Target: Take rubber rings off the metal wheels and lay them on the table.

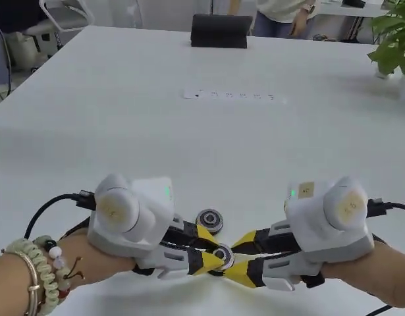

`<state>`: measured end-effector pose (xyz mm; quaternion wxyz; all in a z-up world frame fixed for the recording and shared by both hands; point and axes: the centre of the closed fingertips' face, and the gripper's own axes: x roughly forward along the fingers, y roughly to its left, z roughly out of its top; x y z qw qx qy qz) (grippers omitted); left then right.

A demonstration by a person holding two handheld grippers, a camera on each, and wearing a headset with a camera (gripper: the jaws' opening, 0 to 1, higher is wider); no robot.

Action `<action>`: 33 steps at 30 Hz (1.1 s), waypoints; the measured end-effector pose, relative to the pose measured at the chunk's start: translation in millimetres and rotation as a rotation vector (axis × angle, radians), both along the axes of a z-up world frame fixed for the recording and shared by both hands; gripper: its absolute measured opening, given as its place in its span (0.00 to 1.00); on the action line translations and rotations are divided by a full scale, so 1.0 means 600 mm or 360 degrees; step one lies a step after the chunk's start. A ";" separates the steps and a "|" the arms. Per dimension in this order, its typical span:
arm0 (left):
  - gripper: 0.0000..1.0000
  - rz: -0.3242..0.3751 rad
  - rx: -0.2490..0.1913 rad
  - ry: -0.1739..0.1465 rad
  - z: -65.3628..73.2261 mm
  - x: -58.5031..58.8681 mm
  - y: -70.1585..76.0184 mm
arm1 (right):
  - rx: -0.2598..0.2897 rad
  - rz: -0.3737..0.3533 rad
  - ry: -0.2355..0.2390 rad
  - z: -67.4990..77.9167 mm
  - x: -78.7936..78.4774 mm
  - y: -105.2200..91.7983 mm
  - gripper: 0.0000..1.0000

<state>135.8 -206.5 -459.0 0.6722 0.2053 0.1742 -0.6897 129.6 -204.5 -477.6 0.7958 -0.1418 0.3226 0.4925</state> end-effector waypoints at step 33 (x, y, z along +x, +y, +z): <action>0.07 0.0030 -0.0022 -0.0009 0.000 0.004 0.000 | 0.0111 -0.0501 0.0427 -0.003 0.015 -0.027 0.00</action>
